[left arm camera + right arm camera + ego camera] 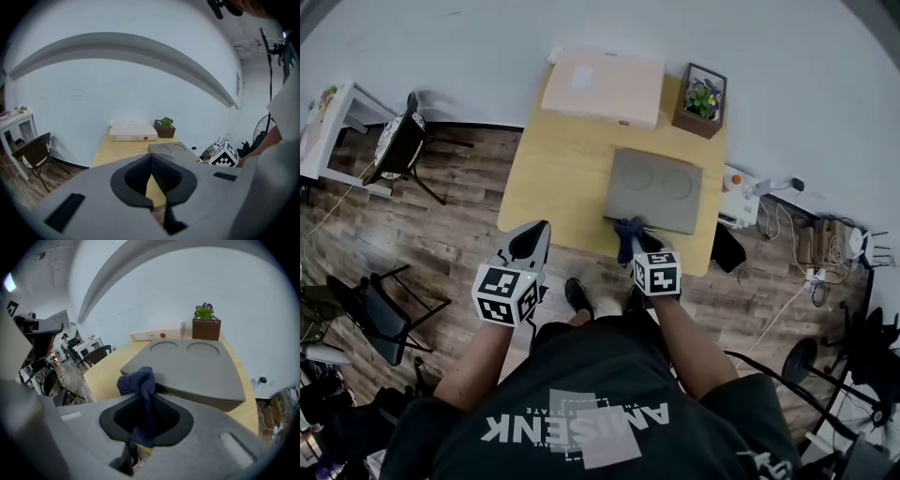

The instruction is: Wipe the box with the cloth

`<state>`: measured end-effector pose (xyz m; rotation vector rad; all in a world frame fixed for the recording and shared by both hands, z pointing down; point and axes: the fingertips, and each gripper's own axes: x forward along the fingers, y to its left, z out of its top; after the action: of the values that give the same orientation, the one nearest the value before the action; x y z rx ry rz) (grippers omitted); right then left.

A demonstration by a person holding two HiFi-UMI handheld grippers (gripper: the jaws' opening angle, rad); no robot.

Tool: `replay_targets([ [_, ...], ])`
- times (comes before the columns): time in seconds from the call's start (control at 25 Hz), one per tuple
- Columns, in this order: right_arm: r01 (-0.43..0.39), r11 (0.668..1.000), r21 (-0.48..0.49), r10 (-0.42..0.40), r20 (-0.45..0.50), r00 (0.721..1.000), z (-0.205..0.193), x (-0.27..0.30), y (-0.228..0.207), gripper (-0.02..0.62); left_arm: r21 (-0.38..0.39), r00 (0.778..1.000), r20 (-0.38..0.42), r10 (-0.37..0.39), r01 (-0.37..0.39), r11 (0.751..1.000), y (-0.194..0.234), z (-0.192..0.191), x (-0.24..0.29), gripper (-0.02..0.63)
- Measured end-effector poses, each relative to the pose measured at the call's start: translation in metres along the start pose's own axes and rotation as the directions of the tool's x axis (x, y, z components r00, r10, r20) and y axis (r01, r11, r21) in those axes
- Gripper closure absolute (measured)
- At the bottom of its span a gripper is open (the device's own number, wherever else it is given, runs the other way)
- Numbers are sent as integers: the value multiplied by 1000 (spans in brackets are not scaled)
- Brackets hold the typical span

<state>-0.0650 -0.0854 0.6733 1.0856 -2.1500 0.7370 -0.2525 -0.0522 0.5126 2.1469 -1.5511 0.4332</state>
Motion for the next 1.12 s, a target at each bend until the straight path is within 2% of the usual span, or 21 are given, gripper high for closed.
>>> replay_targets([
  [0.16, -23, 998, 57, 22, 8, 1000, -4, -10, -8, 535, -17, 1000, -5, 13, -13, 1000, -13, 2, 6, 604],
  [0.56, -16, 999, 34, 15, 12, 1000, -16, -28, -39, 535, -11, 1000, 2, 18, -18, 1000, -43, 4, 8, 604],
  [1.12, 32, 996, 84, -34, 24, 999, -37, -60, -105, 535, -11, 998, 10, 62, -62, 998, -79, 8, 10, 604],
])
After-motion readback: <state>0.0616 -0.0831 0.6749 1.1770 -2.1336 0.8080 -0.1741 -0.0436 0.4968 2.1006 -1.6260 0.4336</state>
